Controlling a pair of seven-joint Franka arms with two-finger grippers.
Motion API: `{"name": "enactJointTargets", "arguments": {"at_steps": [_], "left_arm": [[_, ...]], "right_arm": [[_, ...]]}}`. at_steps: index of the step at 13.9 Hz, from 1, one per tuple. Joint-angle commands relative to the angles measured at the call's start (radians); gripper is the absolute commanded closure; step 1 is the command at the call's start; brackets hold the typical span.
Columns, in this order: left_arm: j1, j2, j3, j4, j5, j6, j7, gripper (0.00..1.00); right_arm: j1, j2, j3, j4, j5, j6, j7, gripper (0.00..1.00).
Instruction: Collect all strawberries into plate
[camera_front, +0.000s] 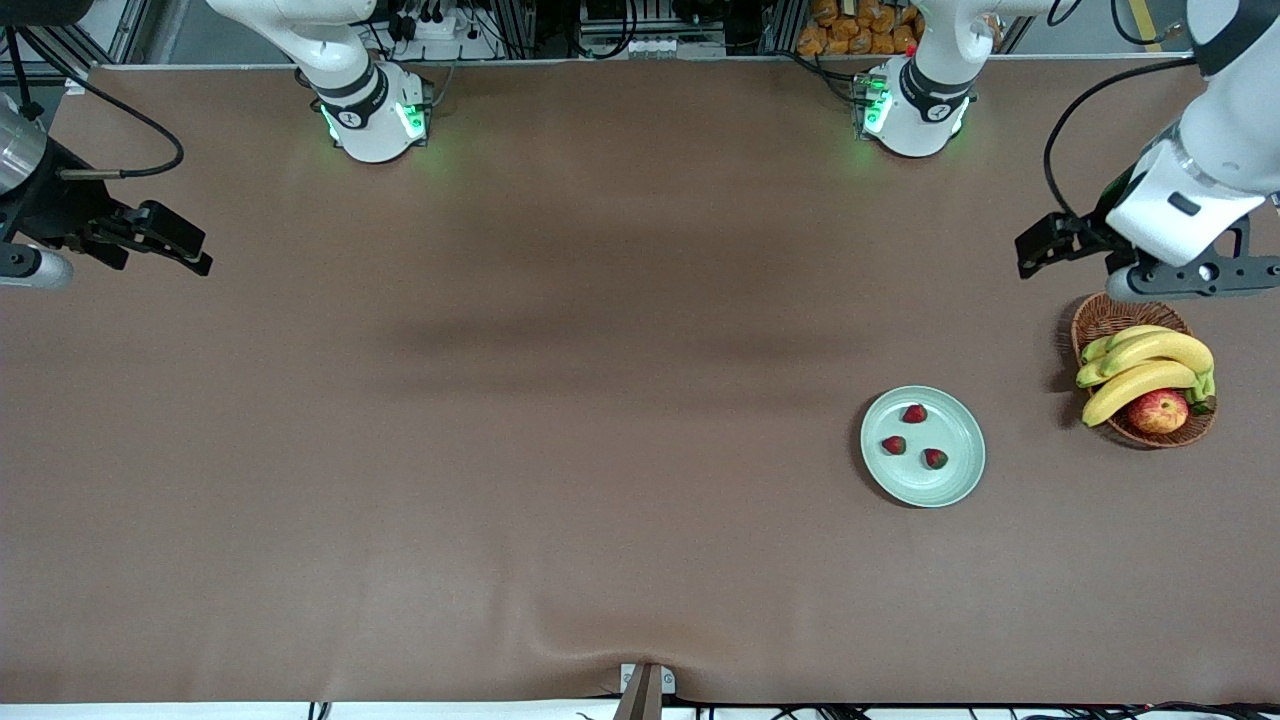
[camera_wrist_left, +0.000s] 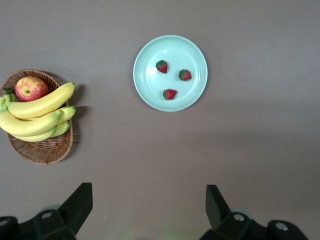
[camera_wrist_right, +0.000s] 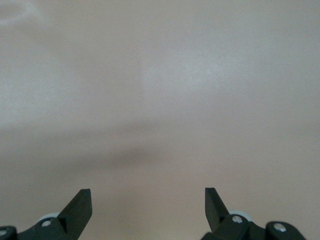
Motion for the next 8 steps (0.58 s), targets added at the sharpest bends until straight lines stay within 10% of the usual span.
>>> {"name": "enactJointTargets", "arguments": {"at_steps": [1, 8], "left_arm": [[-0.009, -0.033, 0.001, 0.016, -0.015, -0.065, 0.072, 0.00], [-0.009, -0.030, 0.008, 0.096, -0.008, -0.145, 0.083, 0.00]], "right_arm": [[-0.017, -0.019, 0.013, -0.014, -0.019, 0.008, 0.002, 0.00], [-0.016, -0.019, 0.013, -0.004, -0.010, -0.004, 0.004, 0.00]]}}
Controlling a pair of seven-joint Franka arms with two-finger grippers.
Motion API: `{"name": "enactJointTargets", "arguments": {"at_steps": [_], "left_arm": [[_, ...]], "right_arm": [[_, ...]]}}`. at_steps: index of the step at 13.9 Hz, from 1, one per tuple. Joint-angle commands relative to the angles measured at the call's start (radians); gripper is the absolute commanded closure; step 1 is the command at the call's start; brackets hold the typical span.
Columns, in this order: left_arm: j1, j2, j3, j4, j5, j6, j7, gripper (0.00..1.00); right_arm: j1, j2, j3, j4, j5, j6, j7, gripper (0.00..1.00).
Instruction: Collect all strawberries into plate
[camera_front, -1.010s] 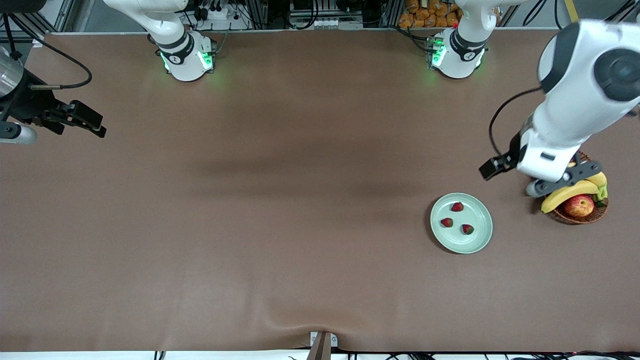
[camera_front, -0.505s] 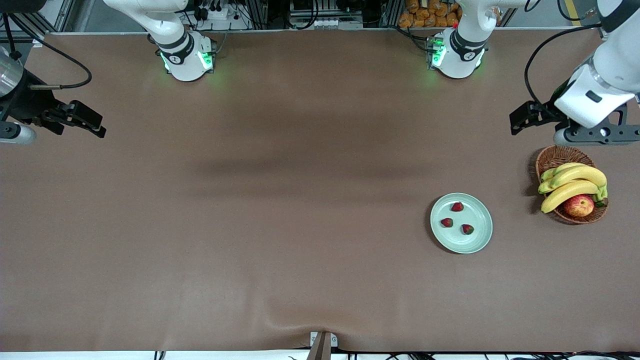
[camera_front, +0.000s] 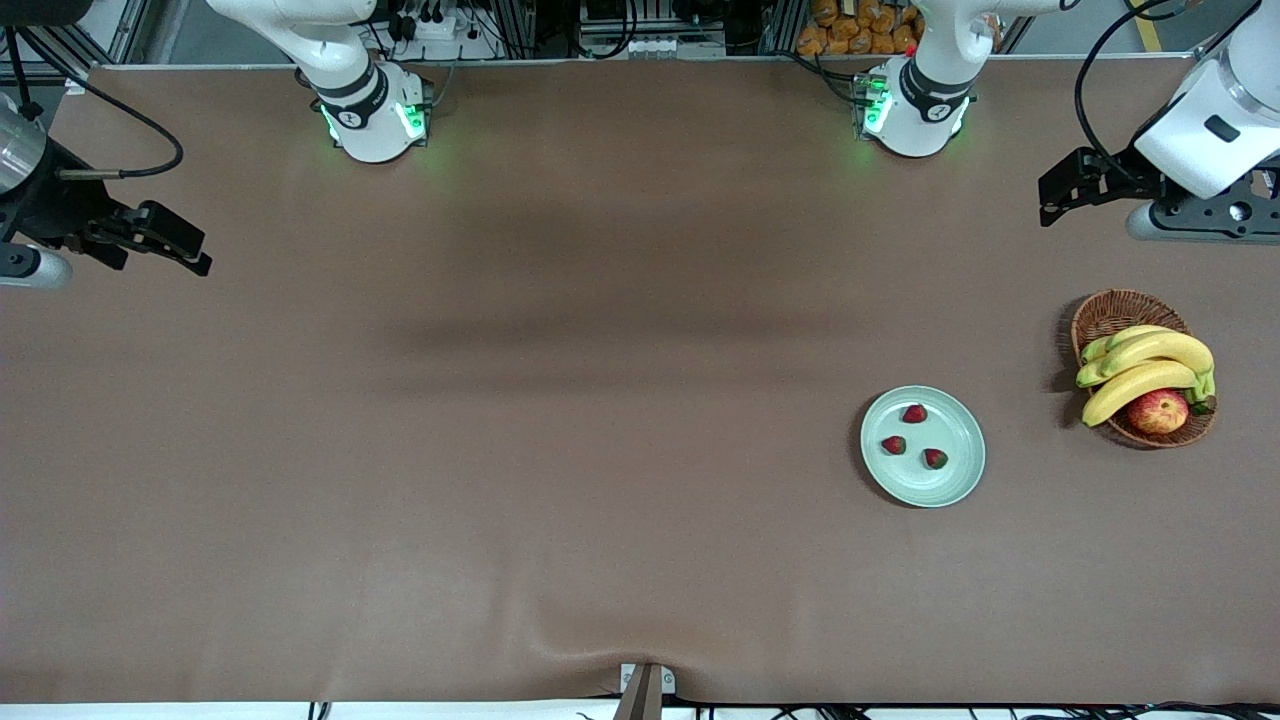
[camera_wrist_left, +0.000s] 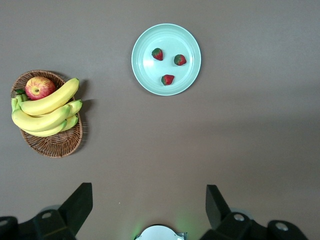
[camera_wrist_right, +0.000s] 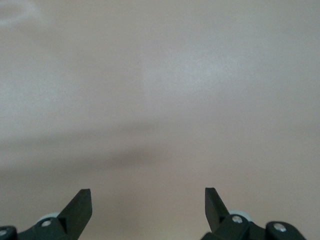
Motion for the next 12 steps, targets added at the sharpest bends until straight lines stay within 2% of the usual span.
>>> {"name": "enactJointTargets", "arguments": {"at_steps": [1, 12], "left_arm": [[-0.005, -0.006, 0.009, 0.014, -0.010, -0.020, 0.021, 0.00], [0.009, 0.003, 0.009, 0.014, -0.017, -0.020, 0.028, 0.00]], "right_arm": [[-0.016, -0.019, 0.015, -0.005, -0.010, -0.006, 0.005, 0.00], [-0.016, -0.019, 0.015, -0.003, -0.008, -0.009, 0.013, 0.00]]}}
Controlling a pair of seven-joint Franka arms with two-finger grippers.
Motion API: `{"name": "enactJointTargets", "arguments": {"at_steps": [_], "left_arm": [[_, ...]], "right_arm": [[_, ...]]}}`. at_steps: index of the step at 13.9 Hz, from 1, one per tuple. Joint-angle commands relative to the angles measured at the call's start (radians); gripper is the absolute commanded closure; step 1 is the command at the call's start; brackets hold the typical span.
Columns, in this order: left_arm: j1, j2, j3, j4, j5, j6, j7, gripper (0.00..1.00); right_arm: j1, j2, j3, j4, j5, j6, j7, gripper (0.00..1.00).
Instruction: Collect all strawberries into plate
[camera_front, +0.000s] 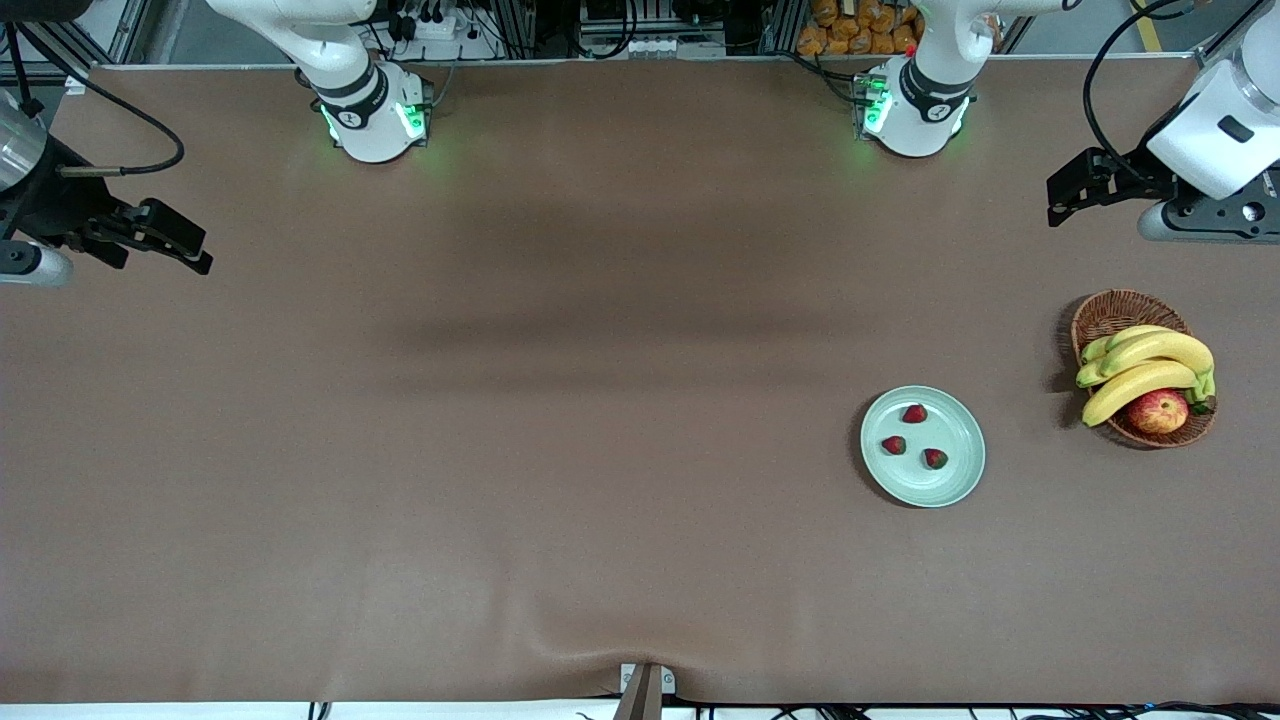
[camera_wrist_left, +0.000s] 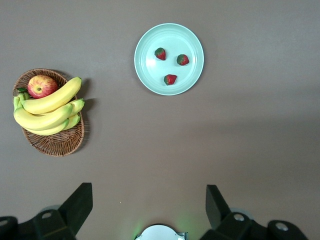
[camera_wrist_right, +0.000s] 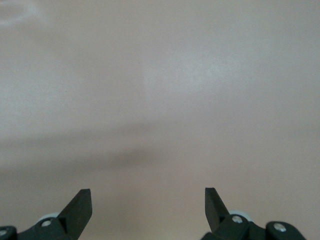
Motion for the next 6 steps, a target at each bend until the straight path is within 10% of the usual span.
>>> {"name": "enactJointTargets", "arguments": {"at_steps": [1, 6], "left_arm": [[0.005, 0.003, 0.001, 0.013, -0.017, -0.016, 0.024, 0.00], [0.005, 0.004, 0.001, 0.013, -0.017, -0.016, 0.024, 0.00]], "right_arm": [[-0.016, -0.014, 0.011, -0.003, -0.008, -0.006, 0.013, 0.00], [-0.011, -0.013, 0.013, -0.003, -0.007, -0.003, 0.013, 0.00]]}}
